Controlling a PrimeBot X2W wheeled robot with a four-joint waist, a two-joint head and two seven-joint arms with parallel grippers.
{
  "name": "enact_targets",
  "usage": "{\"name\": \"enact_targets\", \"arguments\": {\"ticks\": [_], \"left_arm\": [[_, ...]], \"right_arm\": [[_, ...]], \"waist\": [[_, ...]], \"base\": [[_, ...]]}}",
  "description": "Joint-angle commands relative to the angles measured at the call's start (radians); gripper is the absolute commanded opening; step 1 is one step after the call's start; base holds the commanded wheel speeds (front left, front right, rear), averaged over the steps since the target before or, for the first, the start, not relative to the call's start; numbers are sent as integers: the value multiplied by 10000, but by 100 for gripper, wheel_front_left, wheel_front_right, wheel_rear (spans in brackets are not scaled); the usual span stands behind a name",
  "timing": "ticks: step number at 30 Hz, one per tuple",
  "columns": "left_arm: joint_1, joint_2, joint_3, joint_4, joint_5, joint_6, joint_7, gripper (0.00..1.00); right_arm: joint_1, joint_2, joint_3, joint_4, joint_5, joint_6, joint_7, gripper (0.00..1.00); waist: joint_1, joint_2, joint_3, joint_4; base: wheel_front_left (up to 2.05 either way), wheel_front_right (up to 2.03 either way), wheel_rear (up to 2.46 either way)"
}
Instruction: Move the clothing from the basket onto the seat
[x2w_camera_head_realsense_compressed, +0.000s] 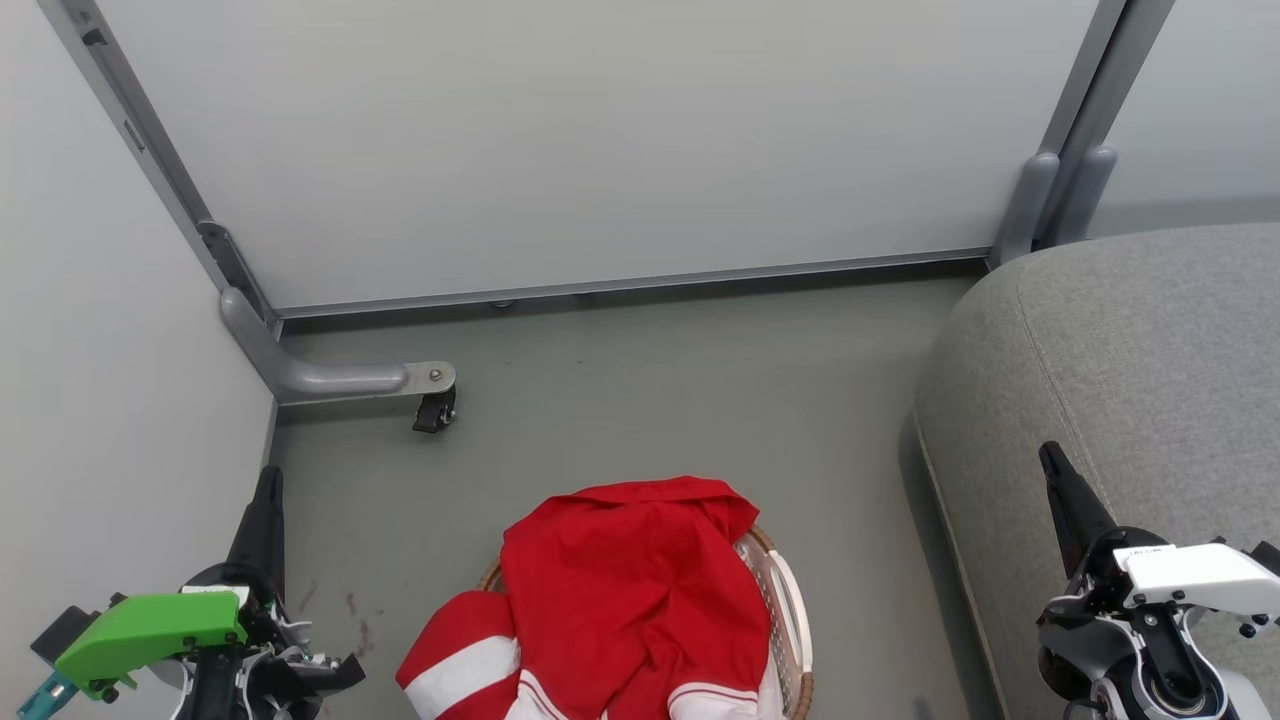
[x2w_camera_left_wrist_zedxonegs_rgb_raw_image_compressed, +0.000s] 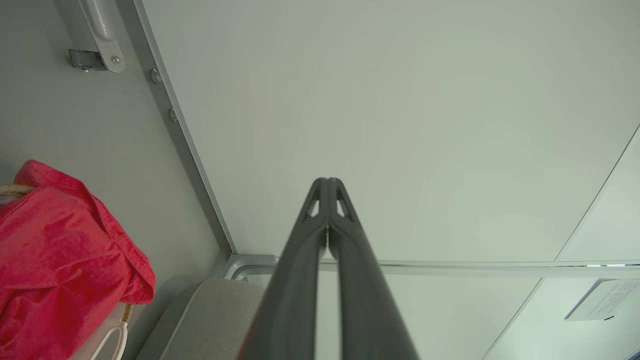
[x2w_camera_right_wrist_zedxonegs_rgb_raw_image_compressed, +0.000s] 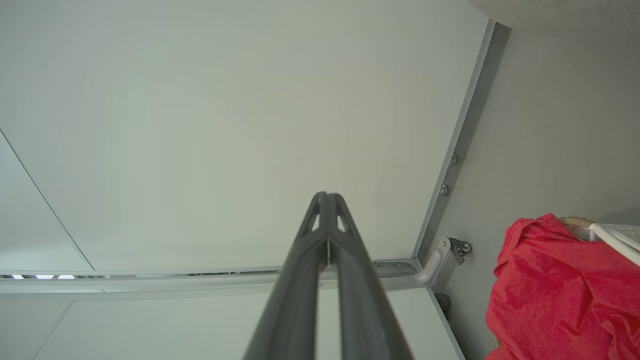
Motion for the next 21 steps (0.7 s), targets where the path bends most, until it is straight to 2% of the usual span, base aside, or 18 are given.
{"name": "enact_targets", "arguments": {"ticks": [1, 21], "left_arm": [[-102, 68, 13, -14, -28, -49, 20, 0], [-102, 68, 13, -14, -30, -49, 20, 0]], "right_arm": [[116, -61, -12, -22, 34, -4, 26, 0], [116, -62, -12, -22, 34, -4, 26, 0]], "waist": [[0, 0, 0, 0], [0, 0, 0, 0]], "base": [[0, 0, 0], [0, 0, 0]]}}
